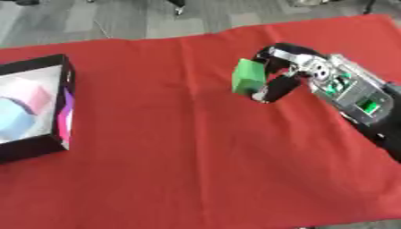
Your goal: Pick up the objects with one hand, pass them to the other hand, and then place them into the box on the other side of the table.
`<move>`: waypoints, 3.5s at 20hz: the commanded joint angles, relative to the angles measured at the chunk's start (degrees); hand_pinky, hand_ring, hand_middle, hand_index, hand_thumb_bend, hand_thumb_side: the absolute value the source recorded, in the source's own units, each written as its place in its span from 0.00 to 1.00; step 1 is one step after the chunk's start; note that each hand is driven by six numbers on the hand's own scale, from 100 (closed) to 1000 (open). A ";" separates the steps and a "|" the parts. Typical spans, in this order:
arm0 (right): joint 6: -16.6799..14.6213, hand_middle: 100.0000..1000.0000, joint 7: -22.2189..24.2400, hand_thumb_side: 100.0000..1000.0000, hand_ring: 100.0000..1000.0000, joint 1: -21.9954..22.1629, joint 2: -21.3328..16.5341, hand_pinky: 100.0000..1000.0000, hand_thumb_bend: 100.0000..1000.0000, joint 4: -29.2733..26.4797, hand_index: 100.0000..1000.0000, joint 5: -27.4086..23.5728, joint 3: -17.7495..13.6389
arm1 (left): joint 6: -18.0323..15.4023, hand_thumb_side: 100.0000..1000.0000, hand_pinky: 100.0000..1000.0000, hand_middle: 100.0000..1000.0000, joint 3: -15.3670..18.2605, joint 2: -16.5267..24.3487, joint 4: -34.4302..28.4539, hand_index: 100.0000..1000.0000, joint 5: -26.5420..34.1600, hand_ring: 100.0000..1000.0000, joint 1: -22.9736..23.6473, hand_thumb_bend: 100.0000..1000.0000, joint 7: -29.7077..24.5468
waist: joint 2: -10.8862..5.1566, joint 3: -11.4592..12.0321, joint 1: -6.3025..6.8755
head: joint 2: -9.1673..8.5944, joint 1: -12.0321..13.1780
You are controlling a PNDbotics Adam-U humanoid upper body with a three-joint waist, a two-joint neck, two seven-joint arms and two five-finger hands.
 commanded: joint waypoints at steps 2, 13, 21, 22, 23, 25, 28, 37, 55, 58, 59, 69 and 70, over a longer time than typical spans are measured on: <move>-0.37 0.40 -4.85 0.00 0.63 0.10 2.42 0.78 0.04 -1.29 0.52 -2.69 -1.51 | -0.60 0.59 0.80 0.61 -0.55 2.35 -1.82 0.71 -1.03 0.69 -1.85 0.35 -2.10 | -1.66 -0.02 0.98 | 0.30 0.30; -4.89 0.40 -13.08 0.00 0.63 -0.08 9.09 0.76 0.02 2.54 0.52 -7.76 0.49 | -2.53 0.57 0.80 0.62 -5.85 5.73 -6.82 0.75 -2.22 0.69 -6.44 0.36 -13.79 | -2.66 0.49 1.45 | 0.30 -0.12; -11.38 0.40 -17.65 0.00 0.63 -0.54 12.25 0.76 0.02 7.11 0.53 -10.51 2.40 | -4.24 0.55 0.80 0.64 -9.55 6.87 -11.97 0.77 -3.56 0.70 -9.28 0.38 -26.14 | -2.93 1.02 1.74 | 0.30 -0.31; -11.87 0.40 -17.80 0.00 0.63 -0.66 12.54 0.76 0.03 7.45 0.53 -10.45 2.63 | -4.31 0.55 0.80 0.65 -9.95 6.93 -12.40 0.77 -3.64 0.71 -9.62 0.38 -27.02 | -2.96 1.06 1.78 | 0.30 -0.40; -12.52 0.40 -17.88 0.00 0.63 -0.93 13.15 0.76 0.03 7.80 0.53 -10.17 3.05 | -4.50 0.55 0.80 0.65 -11.12 7.02 -13.07 0.77 -3.66 0.71 -10.41 0.38 -28.57 | -3.02 1.15 1.85 | 0.30 -0.64; -13.84 0.40 -18.08 0.00 0.63 -1.30 14.15 0.76 0.03 8.67 0.53 -9.40 3.63 | -4.33 0.55 0.80 0.65 -12.70 7.04 -14.00 0.77 -3.70 0.71 -11.67 0.38 -31.31 | -3.10 1.32 1.95 | 0.30 -1.05; -16.05 0.40 -18.66 0.00 0.63 -2.03 15.62 0.76 0.03 9.55 0.53 -8.47 4.35 | -3.72 0.55 0.81 0.69 -15.40 6.64 -15.07 0.79 -3.71 0.73 -13.74 0.39 -35.06 | -3.23 1.54 2.12 | 0.30 -1.78; -21.26 0.40 -18.92 0.00 0.63 -3.37 17.61 0.76 0.02 10.41 0.53 -8.84 6.65 | -3.51 0.47 0.81 0.72 -21.00 4.34 -15.27 0.84 -6.42 0.75 -18.61 0.45 -42.59 | -3.40 1.90 2.29 | 0.30 -2.50; -26.30 0.40 -17.85 0.00 0.64 -4.34 19.66 0.76 0.01 8.59 0.53 -10.09 9.35 | -0.69 0.24 0.83 0.75 -25.84 -1.36 -11.40 0.86 -21.80 0.79 -22.96 0.59 -38.07 | -3.30 2.05 2.44 | -0.86 -2.21; -26.69 0.40 -17.82 0.00 0.64 -4.43 19.66 0.76 0.01 8.11 0.53 -9.86 9.56 | -0.56 0.23 0.83 0.75 -26.39 -2.12 -10.94 0.86 -23.45 0.79 -23.29 0.59 -37.58 | -3.23 1.98 2.47 | -1.11 -1.93; -26.84 0.40 -17.80 0.00 0.64 -4.45 19.66 0.76 0.01 7.93 0.53 -9.76 9.63 | -0.49 0.23 0.83 0.75 -26.49 -2.35 -10.76 0.86 -23.86 0.79 -23.35 0.58 -37.42 | -3.21 1.96 2.47 | -1.19 -1.83; -27.49 0.40 -17.60 0.00 0.64 -4.85 20.06 0.76 0.01 7.37 0.53 -8.62 9.86 | 1.01 0.25 0.82 0.74 -27.34 -4.16 -10.83 0.85 -23.37 0.78 -23.88 0.58 -36.63 | -2.86 1.87 2.54 | -1.50 -1.10; -27.56 0.40 -17.58 0.00 0.64 -4.89 20.07 0.76 0.01 7.28 0.53 -8.53 9.87 | 1.21 0.26 0.82 0.74 -27.38 -4.30 -10.77 0.85 -23.45 0.78 -23.90 0.57 -36.48 | -2.84 1.85 2.53 | -1.53 -1.00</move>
